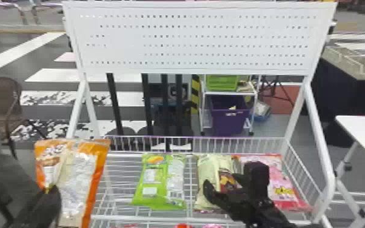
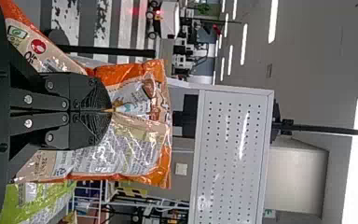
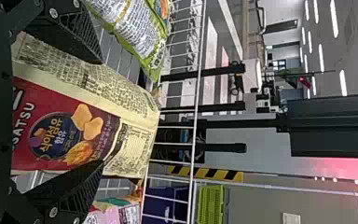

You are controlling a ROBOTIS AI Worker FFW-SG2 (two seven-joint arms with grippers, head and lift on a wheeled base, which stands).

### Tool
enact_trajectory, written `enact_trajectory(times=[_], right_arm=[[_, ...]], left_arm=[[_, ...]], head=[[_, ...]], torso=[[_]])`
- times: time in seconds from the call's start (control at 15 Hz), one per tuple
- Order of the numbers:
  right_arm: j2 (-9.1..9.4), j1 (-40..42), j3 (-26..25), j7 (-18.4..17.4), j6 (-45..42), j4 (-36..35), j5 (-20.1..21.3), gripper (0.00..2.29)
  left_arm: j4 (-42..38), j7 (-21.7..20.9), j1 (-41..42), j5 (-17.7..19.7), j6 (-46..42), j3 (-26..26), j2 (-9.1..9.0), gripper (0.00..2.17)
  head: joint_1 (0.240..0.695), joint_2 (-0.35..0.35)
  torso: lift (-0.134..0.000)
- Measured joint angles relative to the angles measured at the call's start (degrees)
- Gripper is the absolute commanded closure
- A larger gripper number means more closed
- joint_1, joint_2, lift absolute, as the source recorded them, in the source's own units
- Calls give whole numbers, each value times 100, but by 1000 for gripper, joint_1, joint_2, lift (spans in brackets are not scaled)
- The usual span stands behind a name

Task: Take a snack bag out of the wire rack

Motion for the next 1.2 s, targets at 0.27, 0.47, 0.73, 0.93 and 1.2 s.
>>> enact_trajectory(times=[0.27, 0.47, 0.73, 0.93, 1.2], right_arm=[[91, -381, 149, 47, 322, 441, -71, 2246], [111, -413, 164, 71, 661, 357, -96, 2246], [61, -268, 165, -48, 781, 75, -141, 2246], [26, -60, 152, -287, 831, -431, -168, 2246], [-266, 627, 8, -480, 732, -1635, -125, 2246]], left_arm=[[12, 0, 6, 12, -5, 24, 3, 1872], [24, 0, -1, 8, -5, 25, -7, 1872], [36, 0, -2, 9, -6, 25, -7, 1872], [32, 0, -2, 6, -10, 24, -7, 1872], [0, 0, 5, 6, -12, 24, -7, 1872]], head=[[499, 0], [499, 0], [499, 0], [499, 0], [499, 0]], torso=[[0], [0], [0], [0], [0]])
